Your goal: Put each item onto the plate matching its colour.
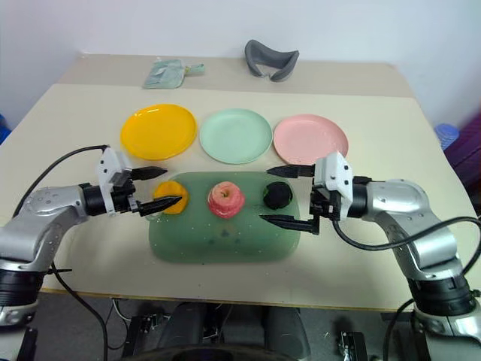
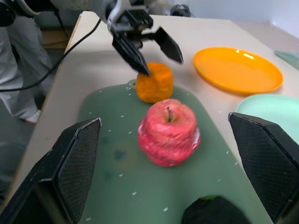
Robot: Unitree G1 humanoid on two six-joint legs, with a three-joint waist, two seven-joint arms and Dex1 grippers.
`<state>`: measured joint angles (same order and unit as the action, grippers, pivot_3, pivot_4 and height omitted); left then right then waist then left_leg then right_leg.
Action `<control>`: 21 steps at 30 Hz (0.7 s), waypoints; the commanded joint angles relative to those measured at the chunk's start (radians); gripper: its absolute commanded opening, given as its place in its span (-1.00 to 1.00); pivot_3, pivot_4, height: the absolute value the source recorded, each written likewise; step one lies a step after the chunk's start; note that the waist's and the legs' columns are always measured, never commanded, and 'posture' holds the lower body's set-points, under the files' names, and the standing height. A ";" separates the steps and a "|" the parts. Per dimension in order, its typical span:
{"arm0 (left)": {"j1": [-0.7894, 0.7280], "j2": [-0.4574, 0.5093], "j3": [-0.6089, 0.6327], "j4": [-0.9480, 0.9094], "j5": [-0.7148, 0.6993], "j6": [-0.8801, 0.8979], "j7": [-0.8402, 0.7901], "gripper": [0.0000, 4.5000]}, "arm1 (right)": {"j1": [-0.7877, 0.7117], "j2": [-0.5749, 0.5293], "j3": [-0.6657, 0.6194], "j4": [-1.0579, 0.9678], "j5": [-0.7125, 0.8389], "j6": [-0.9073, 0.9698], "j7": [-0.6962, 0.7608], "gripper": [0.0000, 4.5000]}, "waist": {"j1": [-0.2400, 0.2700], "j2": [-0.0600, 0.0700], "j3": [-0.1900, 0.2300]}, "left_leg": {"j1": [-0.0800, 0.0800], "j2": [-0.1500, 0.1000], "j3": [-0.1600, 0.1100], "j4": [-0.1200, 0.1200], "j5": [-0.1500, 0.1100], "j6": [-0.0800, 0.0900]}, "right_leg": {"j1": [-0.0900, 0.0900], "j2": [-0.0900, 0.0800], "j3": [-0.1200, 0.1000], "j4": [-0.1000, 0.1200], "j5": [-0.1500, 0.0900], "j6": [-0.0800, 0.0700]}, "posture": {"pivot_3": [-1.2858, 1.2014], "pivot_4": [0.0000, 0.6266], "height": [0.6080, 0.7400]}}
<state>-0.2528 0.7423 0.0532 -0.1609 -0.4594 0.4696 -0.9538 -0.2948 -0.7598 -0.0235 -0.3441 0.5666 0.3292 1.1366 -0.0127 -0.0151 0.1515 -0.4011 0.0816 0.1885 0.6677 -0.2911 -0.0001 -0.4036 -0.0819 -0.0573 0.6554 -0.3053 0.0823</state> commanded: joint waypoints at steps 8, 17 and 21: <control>-0.009 0.008 -0.061 0.025 0.098 0.002 0.028 1.00 | -0.064 0.040 0.038 0.049 -0.051 0.002 -0.034 0.98 | 0.004 0.000 0.000 | -0.002 0.000 0.000 0.002 0.000 0.000 | -0.001 0.000 0.000 0.001 0.000 0.000 | 0.03 -0.52 1.00; -0.030 -0.016 -0.095 0.023 0.111 0.030 0.024 0.60 | -0.050 0.044 0.031 0.041 -0.051 -0.006 -0.044 1.00 | 0.002 0.000 0.000 | -0.002 0.000 0.000 0.002 0.000 0.000 | -0.002 0.000 0.000 0.003 0.000 0.000 | 0.03 -0.52 1.00; -0.031 -0.049 -0.061 0.010 0.095 0.028 0.063 0.37 | -0.045 0.048 0.029 0.042 -0.055 -0.016 -0.053 1.00 | 0.003 0.000 0.000 | -0.002 0.000 0.000 0.003 0.000 0.000 | -0.002 0.000 0.000 0.003 0.000 0.000 | 0.03 -0.52 1.00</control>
<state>-0.2728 0.6995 -0.0349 -0.1201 -0.3537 0.4987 -0.9067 -0.3404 -0.7172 0.0290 -0.2809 0.5134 0.3318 1.0880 -0.0099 -0.0151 0.1515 -0.4033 0.0819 0.1885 0.6716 -0.2909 -0.0003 -0.4056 -0.0821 -0.0575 0.6592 -0.3053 0.0824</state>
